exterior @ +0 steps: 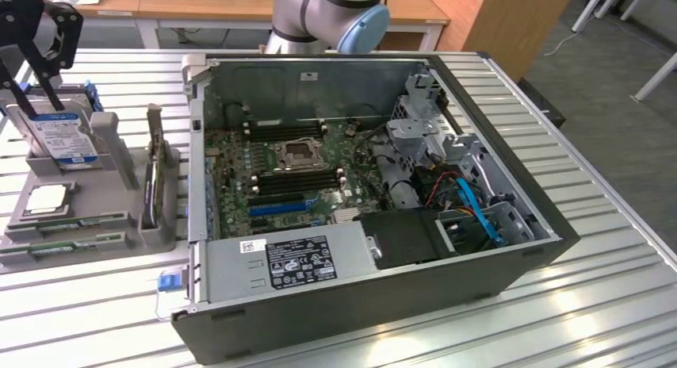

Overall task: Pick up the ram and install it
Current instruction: 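Reach for the ram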

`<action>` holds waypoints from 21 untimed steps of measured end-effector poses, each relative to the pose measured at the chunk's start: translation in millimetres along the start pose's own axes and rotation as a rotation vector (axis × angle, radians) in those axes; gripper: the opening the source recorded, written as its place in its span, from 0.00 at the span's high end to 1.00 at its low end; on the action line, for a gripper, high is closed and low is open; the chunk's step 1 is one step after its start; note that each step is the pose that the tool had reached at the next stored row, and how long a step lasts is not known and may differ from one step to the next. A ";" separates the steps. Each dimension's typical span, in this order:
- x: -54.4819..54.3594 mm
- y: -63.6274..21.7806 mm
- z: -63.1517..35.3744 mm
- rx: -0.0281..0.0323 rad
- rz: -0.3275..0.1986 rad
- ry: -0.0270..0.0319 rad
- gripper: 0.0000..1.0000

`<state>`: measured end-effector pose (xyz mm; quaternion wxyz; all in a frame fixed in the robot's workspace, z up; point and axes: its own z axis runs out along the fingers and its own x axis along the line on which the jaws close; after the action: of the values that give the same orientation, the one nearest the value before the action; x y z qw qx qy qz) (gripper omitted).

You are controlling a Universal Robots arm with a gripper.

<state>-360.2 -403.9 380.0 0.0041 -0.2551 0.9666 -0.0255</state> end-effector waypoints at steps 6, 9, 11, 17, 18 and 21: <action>0.0 0.1 1.5 -0.0033 -0.095 0.0023 0.70; 0.0 0.1 2.1 -0.0029 -0.149 -0.0002 0.70; 0.0 0.1 2.6 -0.0027 -0.186 -0.0020 0.70; 5.4 3.2 3.3 -0.0025 -0.227 -0.0039 0.70; 5.4 3.2 3.3 -0.0026 -0.214 -0.0033 0.70; 5.6 3.3 3.2 -0.0030 -0.164 -0.0008 0.70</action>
<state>-366.6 -403.9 376.7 0.0020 -0.3335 0.9424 -0.0242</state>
